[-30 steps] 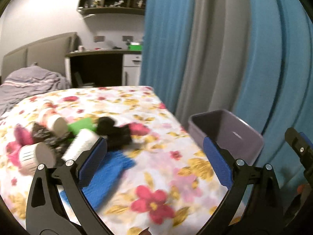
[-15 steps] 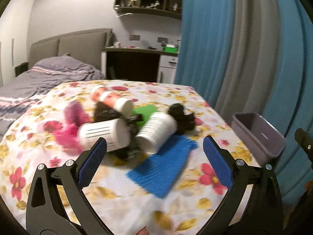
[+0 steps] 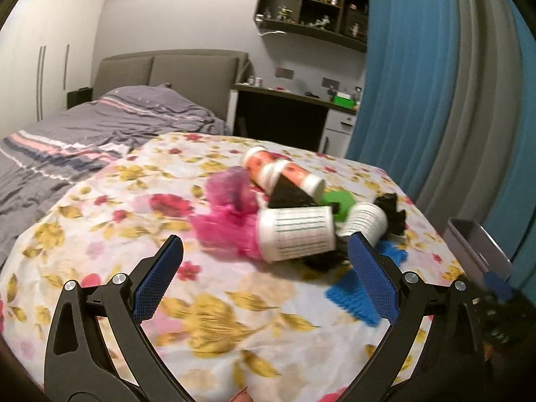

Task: Collect trash
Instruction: 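Move both open tools back toward the trash pile on the bed, then grasp the pink plastic bag with the left tool while the right tool grasps the blue mesh sleeve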

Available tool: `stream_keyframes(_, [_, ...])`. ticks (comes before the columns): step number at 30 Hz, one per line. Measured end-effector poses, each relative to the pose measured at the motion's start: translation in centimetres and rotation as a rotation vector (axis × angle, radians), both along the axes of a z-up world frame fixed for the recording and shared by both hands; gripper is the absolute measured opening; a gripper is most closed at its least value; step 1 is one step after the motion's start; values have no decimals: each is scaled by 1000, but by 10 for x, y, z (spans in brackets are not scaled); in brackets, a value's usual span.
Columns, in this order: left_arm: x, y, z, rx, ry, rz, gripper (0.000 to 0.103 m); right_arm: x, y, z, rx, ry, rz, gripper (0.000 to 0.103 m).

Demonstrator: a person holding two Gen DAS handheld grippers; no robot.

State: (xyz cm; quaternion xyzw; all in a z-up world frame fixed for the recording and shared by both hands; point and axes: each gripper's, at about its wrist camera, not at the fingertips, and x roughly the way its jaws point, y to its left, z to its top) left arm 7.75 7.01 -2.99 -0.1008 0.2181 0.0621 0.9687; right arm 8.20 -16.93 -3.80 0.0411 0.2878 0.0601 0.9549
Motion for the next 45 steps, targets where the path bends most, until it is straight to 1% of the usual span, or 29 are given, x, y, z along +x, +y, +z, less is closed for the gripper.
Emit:
stream_keyframes(2, [-4,11,1,-2,-8,19,97,9,13,-9,-1,45,25,90])
stream_keyframes(4, [-8,21,1,-2,-16,42,97,18,24,-17,-4,82,44,82])
stream_keyframes(7, [-11,35,2,-6,-24,60,97,32,37,-28,-12,156,60,77])
stream_keyframes(15, [-12,51,-1,-19,-33,65,97,60,48,-47,31,296,51,66])
stream_keyframes(17, [-11,53,-2,-23,-30,65,97,65,50,-50,40,321,51,60])
stream_keyframes(18, [-9,54,-4,-26,-24,63,97,66,51,-52,45,329,54,54])
stream_keyframes(21, [-6,57,-8,-42,-5,51,97,69,55,-54,40,336,64,42])
stream_keyframes(22, [-4,57,-10,-48,3,47,97,69,56,-54,38,333,65,34])
stream_keyframes(23, [-2,58,-11,-52,11,44,97,69,55,-55,42,336,71,31])
stream_keyframes(24, [0,58,-12,-57,18,40,97,69,54,-55,45,335,74,25])
stream_keyframes(26, [4,58,-15,-70,27,24,97,69,53,-56,64,337,89,18])
stream_keyframes(28, [7,56,-17,-72,39,14,97,66,53,-54,64,324,96,9])
stream_keyframes(32, [13,59,-18,-86,47,2,97,59,49,-49,40,292,85,9])
stream_keyframes(36, [29,66,-18,-104,59,3,92,49,35,-44,52,263,70,9])
stream_keyframes(38, [45,73,-22,-136,96,-3,86,42,29,-42,45,244,65,8])
stream_keyframes(40, [60,79,-28,-175,133,-3,77,35,25,-40,45,231,64,8])
stream_keyframes(41, [67,83,-32,-188,155,4,75,31,22,-38,45,224,65,8])
stream_keyframes(42, [78,87,-39,-205,191,8,71,28,19,-37,45,216,65,8])
stream_keyframes(43, [84,88,-43,-219,209,6,65,25,17,-36,45,212,65,8])
stream_keyframes(44, [90,90,-47,-240,229,-1,62,22,15,-36,45,207,65,8])
stream_keyframes(45, [96,93,-52,-271,252,-9,57,20,13,-35,46,206,65,8])
